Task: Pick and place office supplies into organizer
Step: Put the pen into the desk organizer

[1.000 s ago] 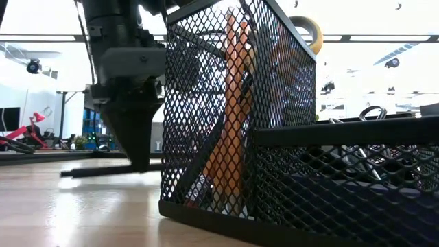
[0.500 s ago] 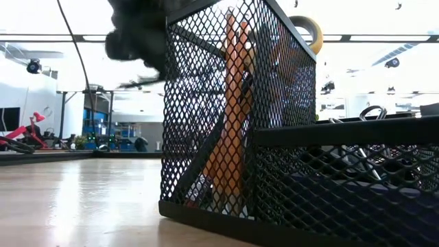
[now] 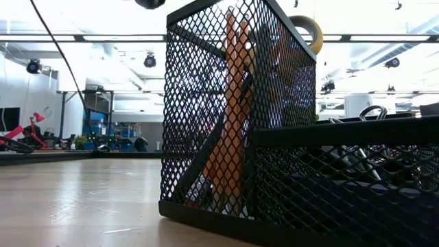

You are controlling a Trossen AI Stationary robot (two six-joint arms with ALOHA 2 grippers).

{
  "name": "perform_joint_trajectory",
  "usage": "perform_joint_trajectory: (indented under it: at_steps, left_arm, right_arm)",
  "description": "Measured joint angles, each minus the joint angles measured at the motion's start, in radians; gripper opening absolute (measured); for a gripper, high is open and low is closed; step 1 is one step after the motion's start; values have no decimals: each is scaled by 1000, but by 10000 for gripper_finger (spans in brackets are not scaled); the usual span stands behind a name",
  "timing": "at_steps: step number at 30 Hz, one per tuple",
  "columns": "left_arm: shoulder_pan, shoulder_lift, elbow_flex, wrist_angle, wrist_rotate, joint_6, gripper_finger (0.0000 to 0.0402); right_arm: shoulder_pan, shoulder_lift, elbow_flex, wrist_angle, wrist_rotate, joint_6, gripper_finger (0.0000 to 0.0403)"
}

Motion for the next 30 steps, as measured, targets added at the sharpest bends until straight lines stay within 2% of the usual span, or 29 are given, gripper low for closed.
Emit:
perform_joint_trajectory:
  at_steps: [6,10,15,20,30]
  left_arm:
    - [11,-10,0,188,30,33,22]
    - [12,-10,-1,300,48,48,22]
    - [12,-5,0,382,94,50,22]
    - [12,-5,0,393,107,50,22]
    - [12,-3,-1,394,112,32,22]
  right_arm:
    - [-56,-29,0,335,-4,-284,214]
    - [-109,-30,0,490,-39,-360,214]
    - [-176,-22,1,530,-117,-347,214]
    - [-218,13,1,531,-194,-343,214]
    - [-233,68,1,585,-202,-366,214]
